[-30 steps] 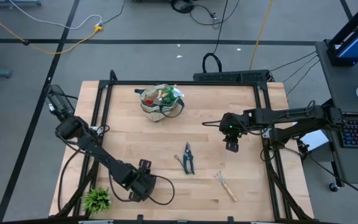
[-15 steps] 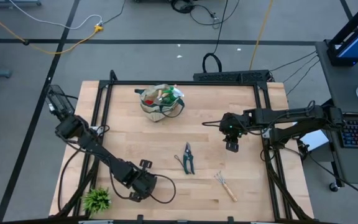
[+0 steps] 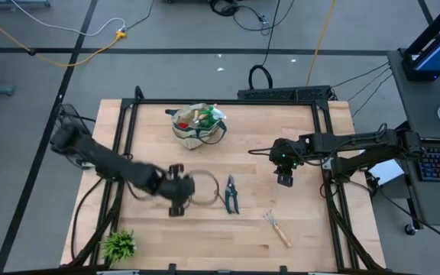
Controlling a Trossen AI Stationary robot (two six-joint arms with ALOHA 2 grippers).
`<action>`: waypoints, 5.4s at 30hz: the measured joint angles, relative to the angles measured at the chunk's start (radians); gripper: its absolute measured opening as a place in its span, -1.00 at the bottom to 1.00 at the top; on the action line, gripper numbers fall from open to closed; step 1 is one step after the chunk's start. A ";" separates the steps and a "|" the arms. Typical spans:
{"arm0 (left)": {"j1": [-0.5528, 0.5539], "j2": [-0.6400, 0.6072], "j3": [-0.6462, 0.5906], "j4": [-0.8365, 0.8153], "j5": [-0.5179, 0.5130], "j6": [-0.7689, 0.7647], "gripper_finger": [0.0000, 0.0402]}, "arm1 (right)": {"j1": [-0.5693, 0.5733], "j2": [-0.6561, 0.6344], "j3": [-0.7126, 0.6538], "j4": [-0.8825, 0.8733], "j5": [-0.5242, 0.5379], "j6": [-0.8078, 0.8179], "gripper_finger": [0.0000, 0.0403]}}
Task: Pick & Place Garden tools in Gardening bag
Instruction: Put the left hand rake into the gardening bag, then put the hand rake into the gardening bag
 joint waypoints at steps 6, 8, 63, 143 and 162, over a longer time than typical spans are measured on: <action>0.127 -0.225 0.001 0.131 -0.004 0.030 -0.67 | 0.000 0.000 0.000 0.001 0.000 0.000 -0.23; 0.163 -0.285 0.001 0.197 0.000 0.050 -0.67 | 0.000 0.000 0.000 0.000 0.000 0.000 -0.23; 0.781 -0.087 0.003 0.640 -0.387 0.289 -0.67 | 0.000 0.000 0.000 0.011 0.001 0.000 -0.23; 0.056 -0.400 0.001 0.078 -0.376 -0.315 0.33 | 0.349 0.000 0.000 -0.020 -0.295 -0.027 -0.23; -0.047 -0.400 -0.253 0.280 -0.428 -0.520 0.33 | 0.698 0.056 0.001 0.136 -0.130 -0.360 -0.23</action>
